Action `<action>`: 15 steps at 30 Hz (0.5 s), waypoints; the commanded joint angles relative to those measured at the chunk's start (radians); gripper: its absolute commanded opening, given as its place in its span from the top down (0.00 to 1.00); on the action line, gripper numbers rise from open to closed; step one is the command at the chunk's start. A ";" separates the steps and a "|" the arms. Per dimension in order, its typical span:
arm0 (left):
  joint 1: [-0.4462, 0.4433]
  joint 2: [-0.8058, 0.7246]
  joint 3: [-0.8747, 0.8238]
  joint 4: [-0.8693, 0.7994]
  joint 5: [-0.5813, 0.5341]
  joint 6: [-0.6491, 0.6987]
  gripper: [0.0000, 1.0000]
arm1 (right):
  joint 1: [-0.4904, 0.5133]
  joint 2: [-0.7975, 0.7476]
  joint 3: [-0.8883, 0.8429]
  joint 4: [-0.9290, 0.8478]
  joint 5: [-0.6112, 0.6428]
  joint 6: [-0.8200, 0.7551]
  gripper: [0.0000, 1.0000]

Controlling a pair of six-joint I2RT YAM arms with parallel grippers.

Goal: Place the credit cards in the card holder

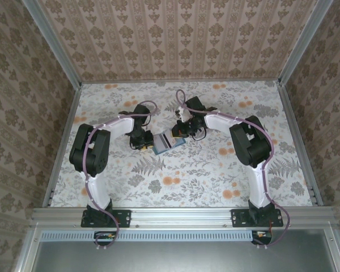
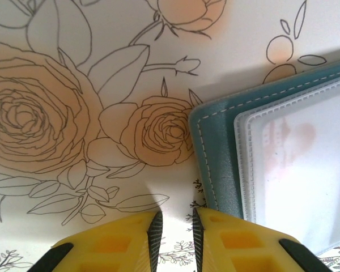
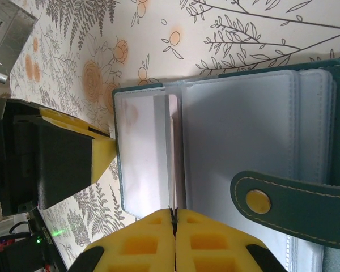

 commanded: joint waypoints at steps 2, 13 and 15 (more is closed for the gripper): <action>-0.011 0.084 -0.007 0.159 0.014 0.029 0.74 | 0.005 -0.003 0.032 -0.021 -0.009 -0.014 0.92; -0.011 0.084 -0.013 0.159 0.014 0.033 0.75 | 0.003 0.046 0.052 -0.049 0.012 -0.019 0.92; -0.011 0.083 -0.016 0.161 0.015 0.032 0.75 | 0.003 0.051 0.048 -0.050 0.011 -0.022 0.92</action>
